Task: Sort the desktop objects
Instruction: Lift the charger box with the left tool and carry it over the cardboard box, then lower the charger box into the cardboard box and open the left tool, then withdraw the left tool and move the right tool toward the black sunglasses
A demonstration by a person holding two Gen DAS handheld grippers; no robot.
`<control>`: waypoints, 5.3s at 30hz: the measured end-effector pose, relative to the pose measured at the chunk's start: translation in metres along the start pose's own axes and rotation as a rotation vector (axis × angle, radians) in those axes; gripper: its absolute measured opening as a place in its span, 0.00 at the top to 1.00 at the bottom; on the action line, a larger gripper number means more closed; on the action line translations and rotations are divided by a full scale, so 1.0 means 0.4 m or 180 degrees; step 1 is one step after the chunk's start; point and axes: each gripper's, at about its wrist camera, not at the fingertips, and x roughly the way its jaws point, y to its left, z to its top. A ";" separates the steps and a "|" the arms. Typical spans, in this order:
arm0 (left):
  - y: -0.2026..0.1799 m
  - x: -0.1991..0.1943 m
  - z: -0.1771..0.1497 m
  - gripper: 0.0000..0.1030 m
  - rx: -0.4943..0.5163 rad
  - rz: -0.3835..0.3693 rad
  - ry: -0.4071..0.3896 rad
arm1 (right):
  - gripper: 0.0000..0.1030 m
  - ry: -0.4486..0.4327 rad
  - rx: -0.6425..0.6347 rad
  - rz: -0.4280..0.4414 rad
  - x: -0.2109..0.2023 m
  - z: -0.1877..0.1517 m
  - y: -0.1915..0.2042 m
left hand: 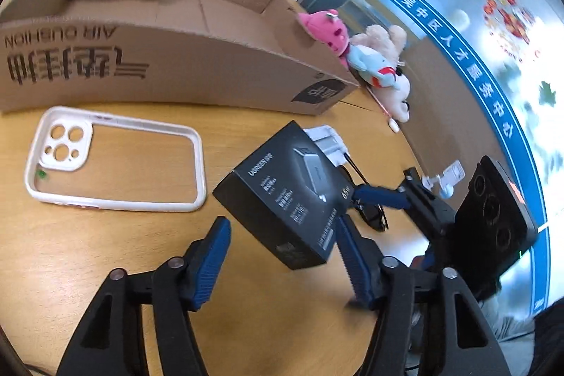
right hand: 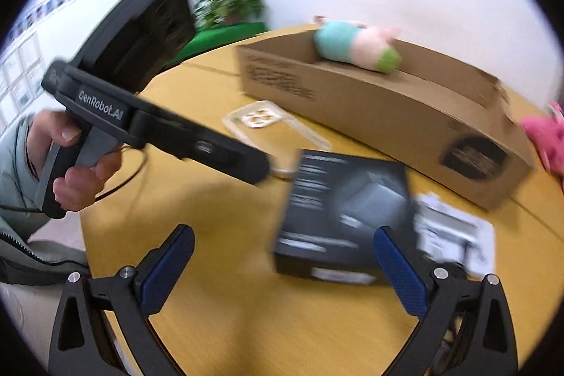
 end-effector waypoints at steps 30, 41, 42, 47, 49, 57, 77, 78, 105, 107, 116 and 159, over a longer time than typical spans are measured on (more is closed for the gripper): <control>0.046 0.053 0.017 0.49 0.0000 -0.0130 0.0102 | 0.02 0.0152 0.0207 -0.0256 0.096 -0.012 -0.009; -0.070 -0.121 0.176 0.49 0.0428 -0.0012 -0.0498 | 0.02 -0.0350 -0.0130 -0.0538 -0.003 0.193 -0.016; -0.078 -0.137 0.199 0.49 0.0467 -0.0007 -0.0562 | 0.02 -0.0401 -0.0173 -0.0572 -0.010 0.218 -0.019; -0.115 -0.213 0.340 0.49 0.0702 0.0037 -0.0832 | 0.02 -0.0657 -0.0378 -0.0719 -0.046 0.358 -0.054; -0.121 -0.237 0.401 0.49 0.0762 0.0056 -0.0887 | 0.02 -0.0730 -0.0451 -0.0763 -0.054 0.413 -0.073; -0.114 -0.290 0.652 0.49 0.0897 0.0120 -0.1089 | 0.02 -0.0930 -0.0562 -0.0767 -0.048 0.634 -0.187; 0.188 0.164 0.962 0.49 0.0292 0.0289 -0.0075 | 0.02 0.0034 -0.0097 -0.0232 0.367 0.650 -0.570; 0.199 0.188 0.964 0.49 0.0259 0.0339 -0.0017 | 0.02 0.0092 -0.0047 -0.0191 0.393 0.639 -0.586; 0.005 -0.067 0.727 0.27 0.0801 0.1644 -0.0977 | 0.01 -0.0310 0.0532 -0.0823 0.168 0.542 -0.494; -0.035 -0.150 0.637 0.03 0.0895 0.1993 -0.1417 | 0.01 -0.0495 0.0601 -0.1047 0.112 0.530 -0.434; -0.128 -0.282 0.387 0.00 0.0999 0.2198 -0.1932 | 0.01 -0.0818 0.0838 -0.1332 -0.025 0.455 -0.244; -0.038 -0.287 0.156 0.03 0.0451 0.2058 -0.1670 | 0.06 -0.0591 0.0790 -0.1012 -0.044 0.223 -0.178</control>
